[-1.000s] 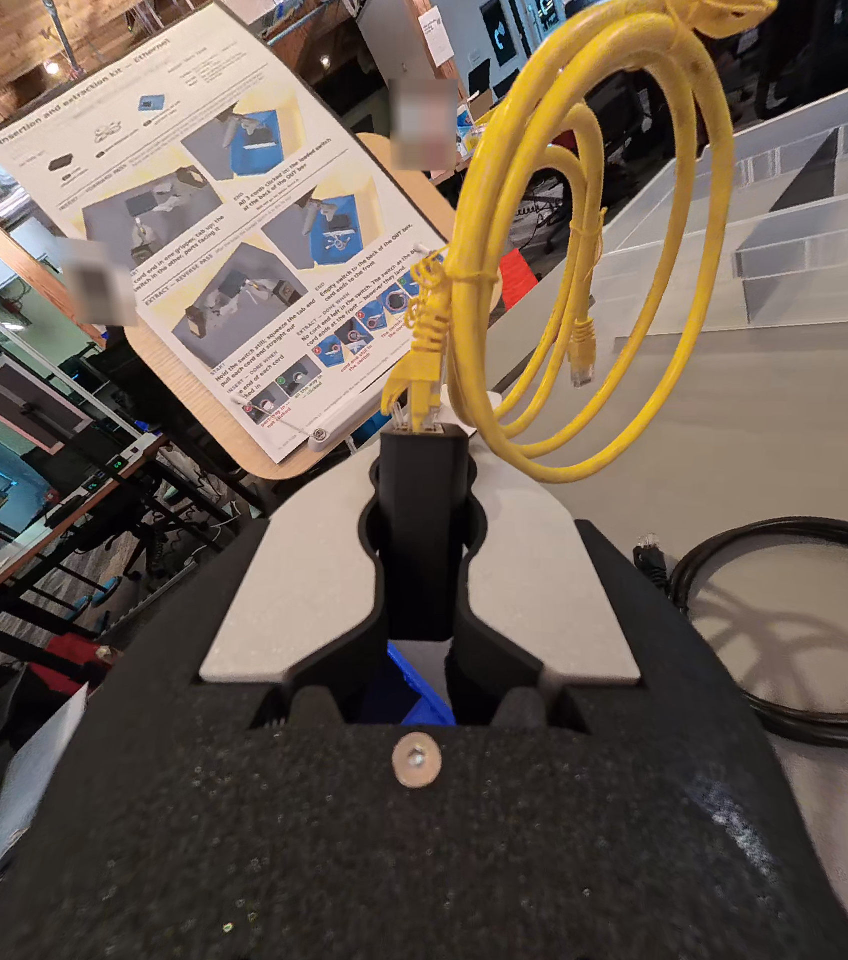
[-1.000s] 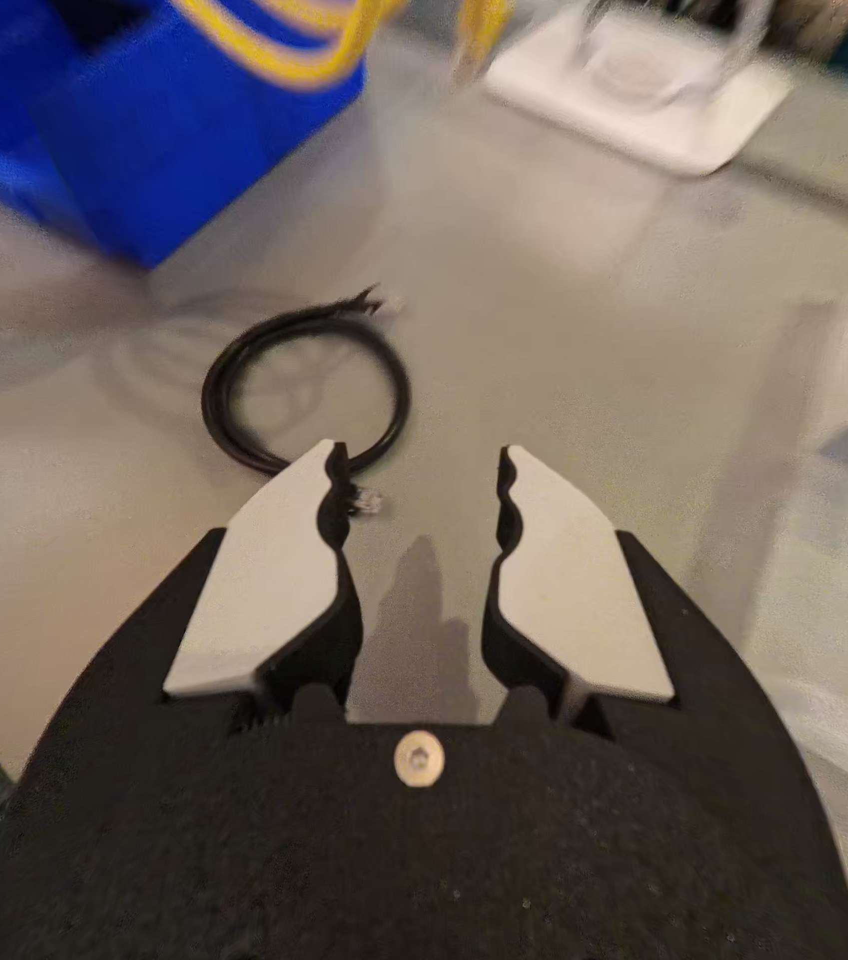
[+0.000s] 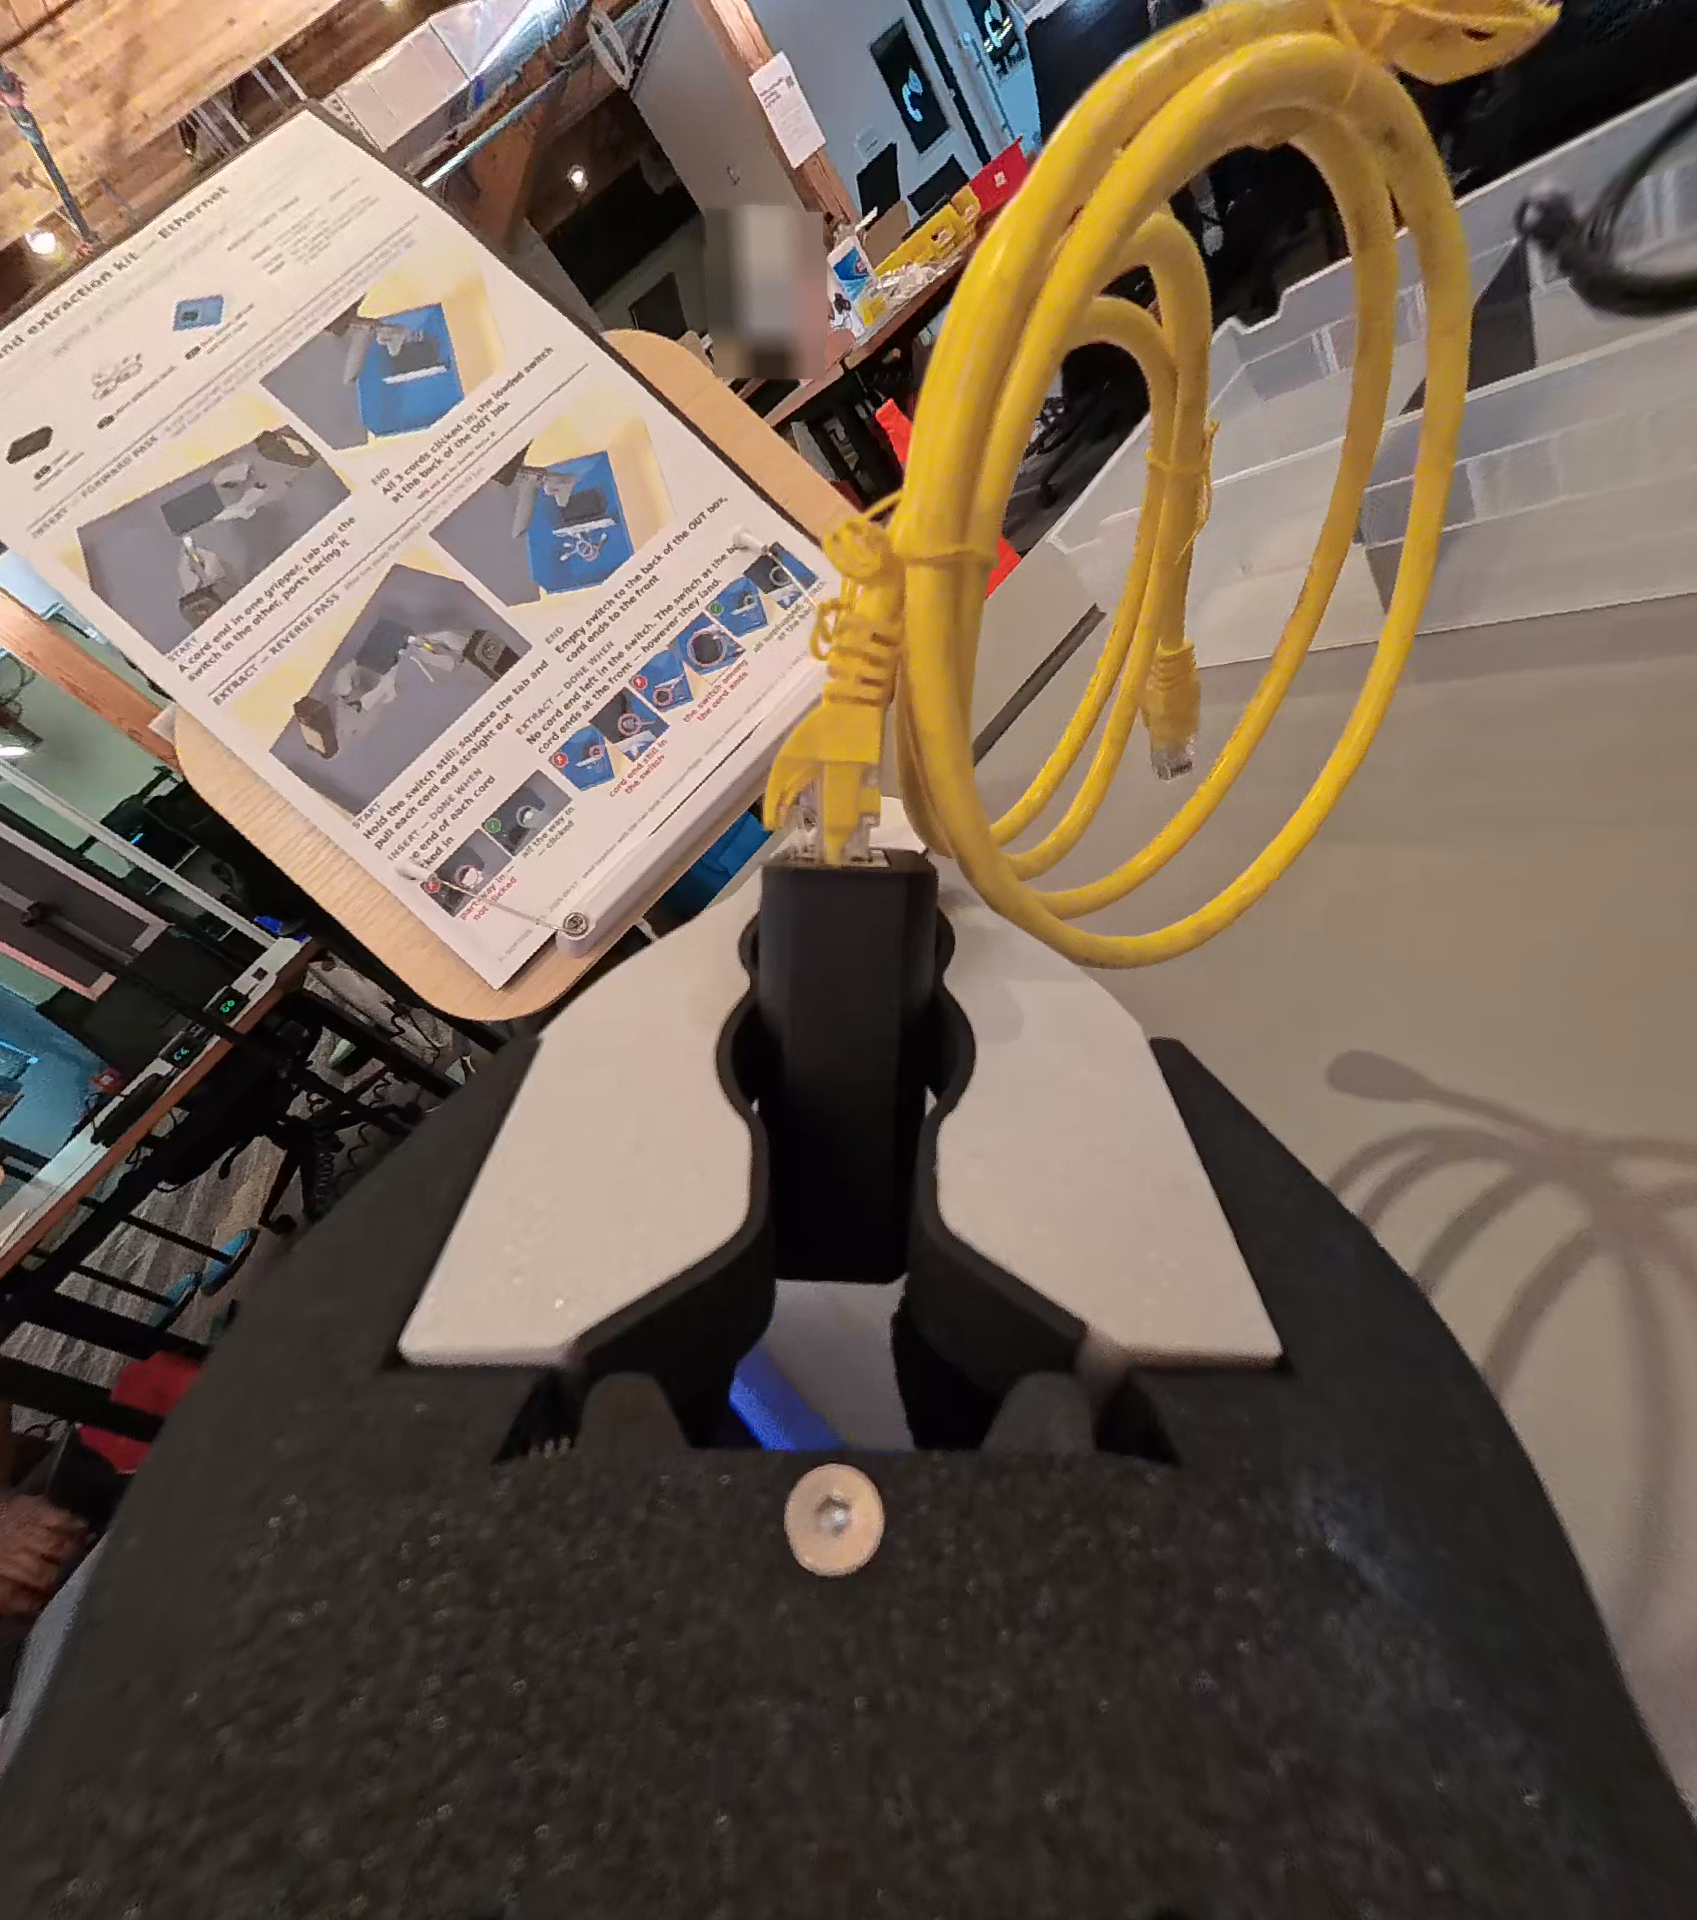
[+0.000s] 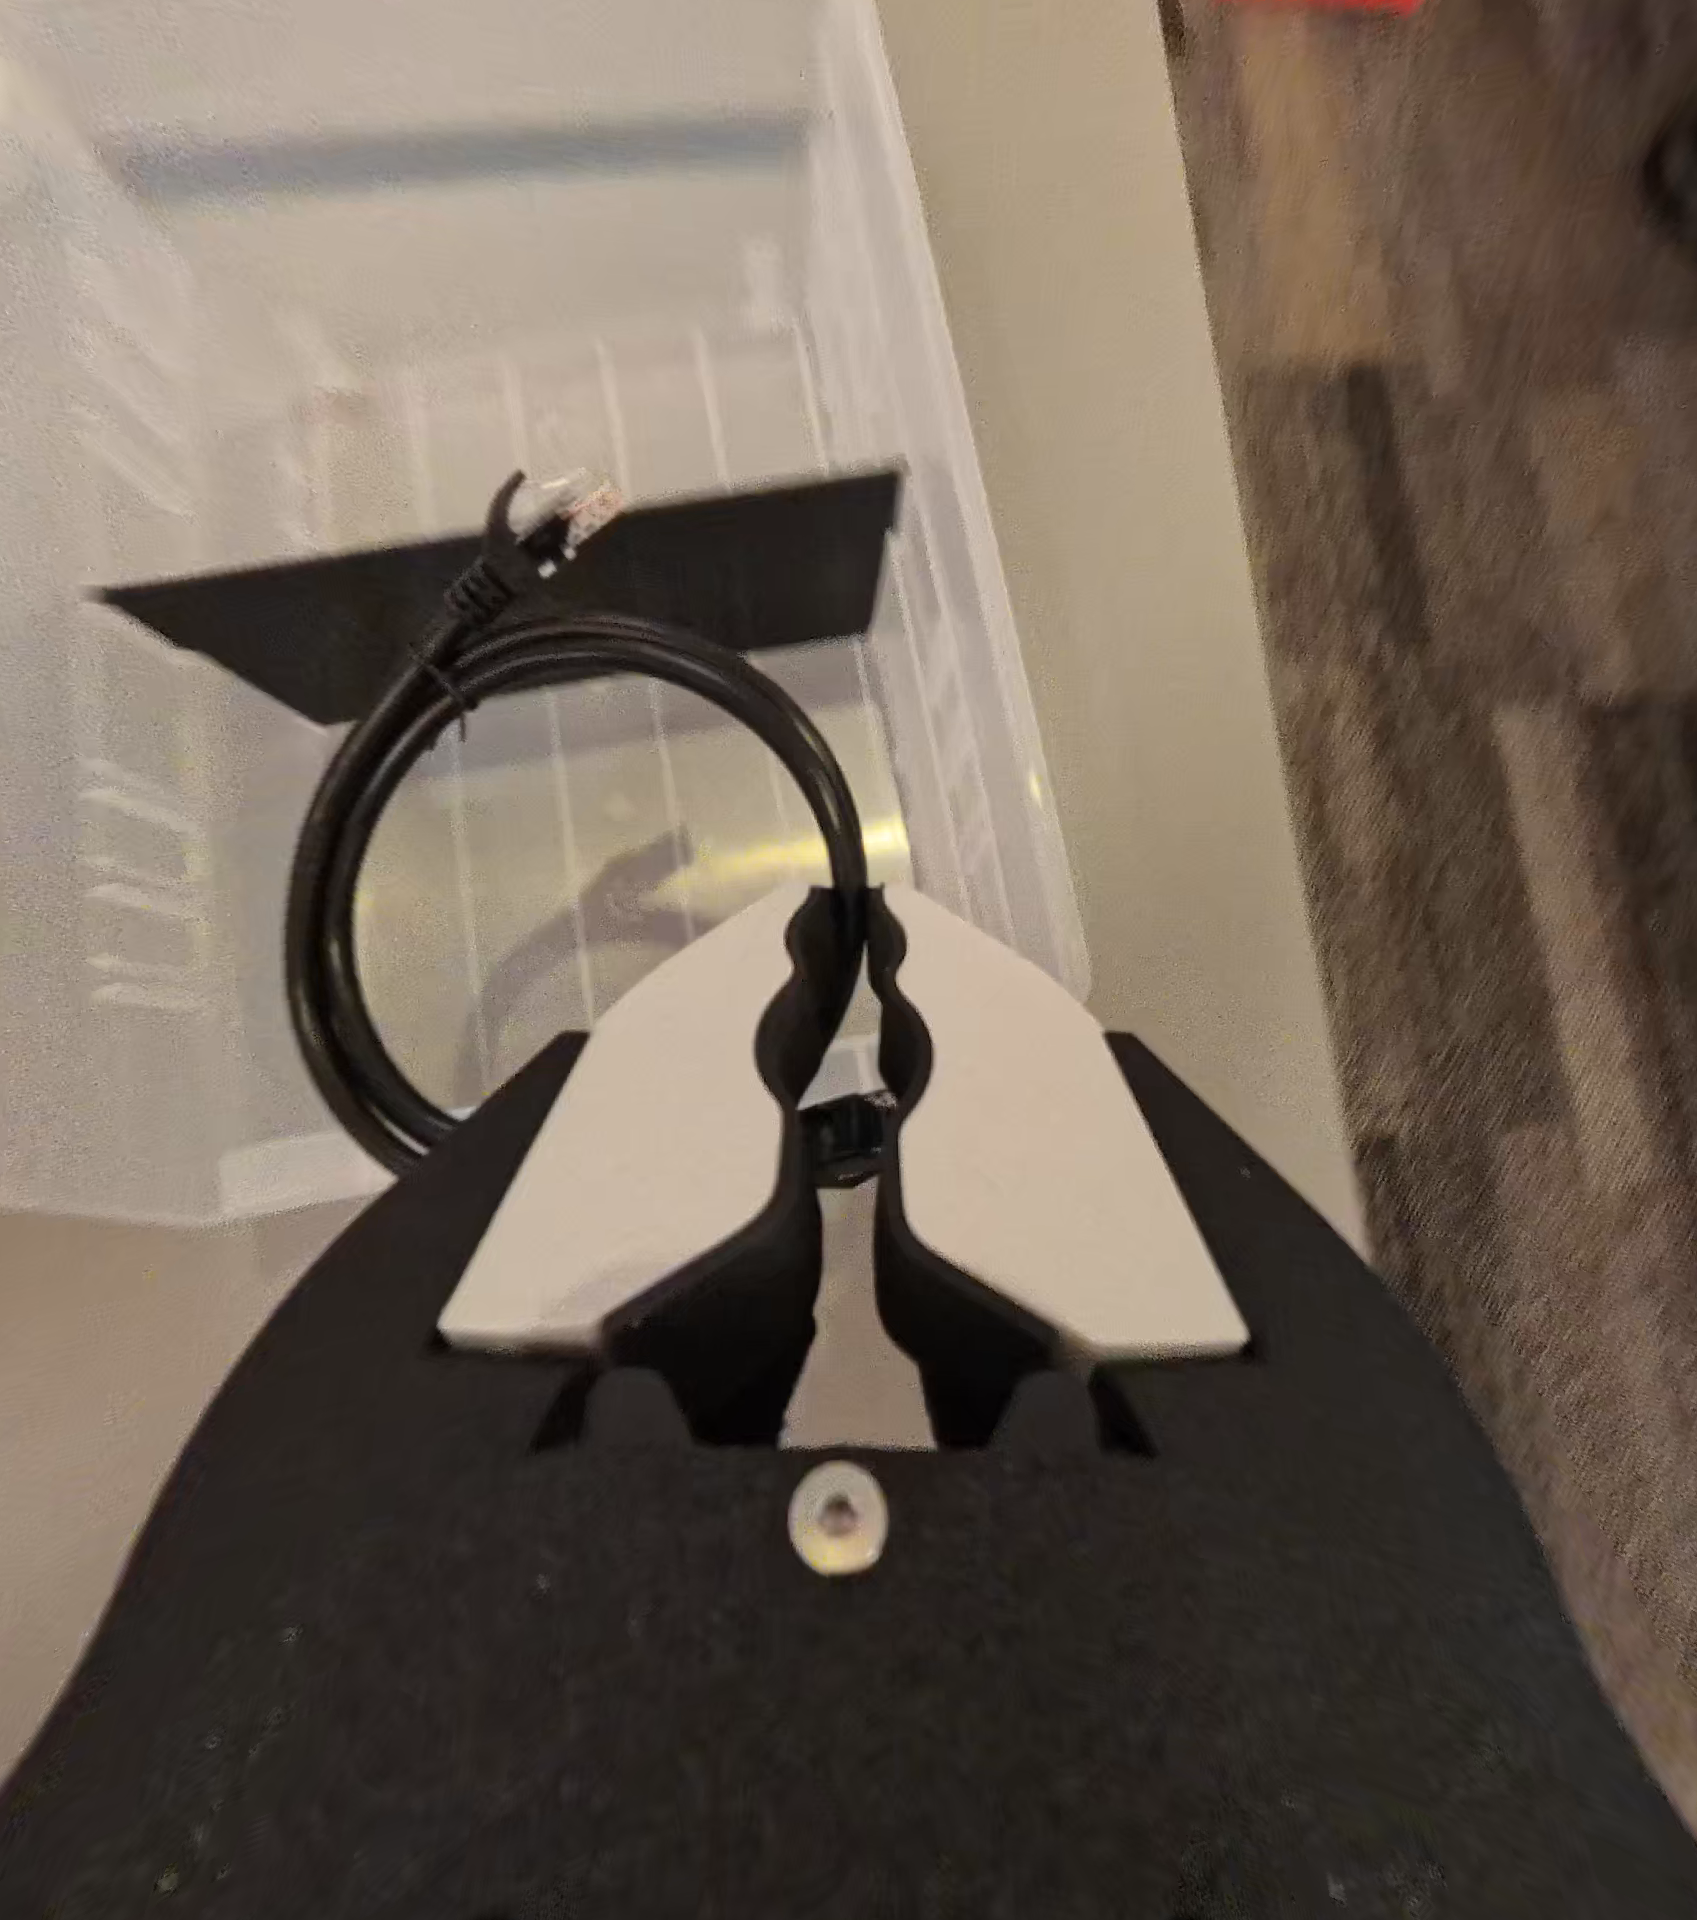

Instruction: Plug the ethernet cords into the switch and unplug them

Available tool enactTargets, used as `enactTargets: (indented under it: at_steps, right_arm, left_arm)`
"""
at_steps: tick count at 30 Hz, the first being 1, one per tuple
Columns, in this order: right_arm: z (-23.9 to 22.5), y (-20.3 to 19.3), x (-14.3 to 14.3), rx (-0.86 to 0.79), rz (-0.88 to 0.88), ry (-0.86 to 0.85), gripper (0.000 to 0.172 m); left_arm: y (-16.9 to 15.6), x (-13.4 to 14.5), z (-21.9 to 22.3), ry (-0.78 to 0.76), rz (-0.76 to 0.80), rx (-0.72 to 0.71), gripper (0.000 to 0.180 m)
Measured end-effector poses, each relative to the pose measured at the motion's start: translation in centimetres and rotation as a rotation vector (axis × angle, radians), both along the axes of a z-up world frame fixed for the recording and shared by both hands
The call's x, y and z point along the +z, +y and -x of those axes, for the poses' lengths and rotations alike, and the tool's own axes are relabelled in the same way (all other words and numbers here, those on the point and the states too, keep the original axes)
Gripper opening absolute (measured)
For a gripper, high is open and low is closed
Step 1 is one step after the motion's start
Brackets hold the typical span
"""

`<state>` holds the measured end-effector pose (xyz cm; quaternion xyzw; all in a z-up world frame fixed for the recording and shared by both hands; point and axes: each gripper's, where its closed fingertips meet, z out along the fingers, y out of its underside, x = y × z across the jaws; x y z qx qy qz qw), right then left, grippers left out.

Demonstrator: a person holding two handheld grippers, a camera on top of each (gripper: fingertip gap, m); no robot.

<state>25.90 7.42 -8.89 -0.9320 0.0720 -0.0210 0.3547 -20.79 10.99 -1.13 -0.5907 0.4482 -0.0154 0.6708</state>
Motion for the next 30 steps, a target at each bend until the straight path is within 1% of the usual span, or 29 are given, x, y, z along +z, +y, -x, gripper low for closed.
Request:
enactTargets:
  at_steps: [2, 3, 7, 8, 10, 11, 13, 15, 16, 17, 19, 21, 22, 24, 28, 30]
  right_arm:
    - [-0.7, -0.6, -3.1, -0.064, 0.151, -0.003, 0.005]
    - [-0.6, -0.6, -3.8, -0.078, 0.192, -0.024, 0.006]
    - [2.7, 2.1, -3.7, -0.006, 0.209, -0.008, 0.005]
    - [3.4, 3.0, -3.7, 0.015, 0.206, -0.005, 0.01]
    - [4.0, 4.0, -4.0, 0.052, 0.237, -0.031, 0.033]
    - [3.7, 4.3, -3.8, 0.061, 0.237, -0.073, 0.039]
    - [2.1, 4.2, -2.3, 0.052, 0.202, -0.205, 0.035]
    - [1.8, 4.1, 0.7, 0.081, 0.088, -0.27, 0.032]
    - [3.0, 4.3, 2.6, 0.143, -0.016, -0.264, 0.033]
    - [5.3, 4.5, 4.7, 0.249, -0.138, -0.241, 0.033]
    - [11.9, 3.8, 8.4, 0.545, -0.388, -0.193, 0.032]
    - [17.6, 2.1, 10.5, 0.792, -0.56, -0.179, 0.033]
    - [19.6, 1.5, 10.9, 0.873, -0.601, -0.183, 0.034]
    - [22.0, 0.9, 11.2, 0.964, -0.609, -0.178, 0.037]
    - [28.0, -1.6, 14.0, 1.165, -0.685, -0.087, 0.034]
    - [31.6, -3.2, 14.2, 1.297, -0.675, -0.125, 0.034]
  left_arm:
    - [-0.2, -0.1, -0.2, -0.001, 0.005, -0.008, 0.025]
    - [-0.3, -0.2, -0.3, -0.001, 0.011, -0.014, 0.025]
    - [-0.6, -0.5, -0.8, 0.014, 0.012, -0.028, 0.025]
    - [-0.7, -0.6, -0.9, 0.019, 0.011, -0.029, 0.025]
    - [-0.8, -0.8, -1.0, 0.028, 0.009, -0.03, 0.025]
    - [-0.7, -0.9, -1.0, 0.033, 0.006, -0.029, 0.025]
    - [-0.7, -0.9, -1.0, 0.037, 0.001, -0.025, 0.025]
    - [-0.7, -0.8, -0.9, 0.033, -0.003, -0.024, 0.025]
    - [-0.7, -0.8, -0.9, 0.029, -0.007, -0.027, 0.025]
    - [-0.7, -0.8, -1.0, 0.028, -0.01, -0.03, 0.025]
    - [-0.8, -0.8, -1.1, 0.029, -0.02, -0.044, 0.025]
    - [-0.9, -0.9, -1.3, 0.035, -0.031, -0.057, 0.025]
    - [-1.0, -0.9, -1.5, 0.039, -0.038, -0.063, 0.025]
    - [-1.0, -1.1, -1.7, 0.057, -0.048, -0.065, 0.025]
    - [-1.1, -1.7, -2.1, 0.12, -0.083, -0.056, 0.025]
    - [-1.3, -1.8, -2.4, 0.148, -0.111, -0.063, 0.025]
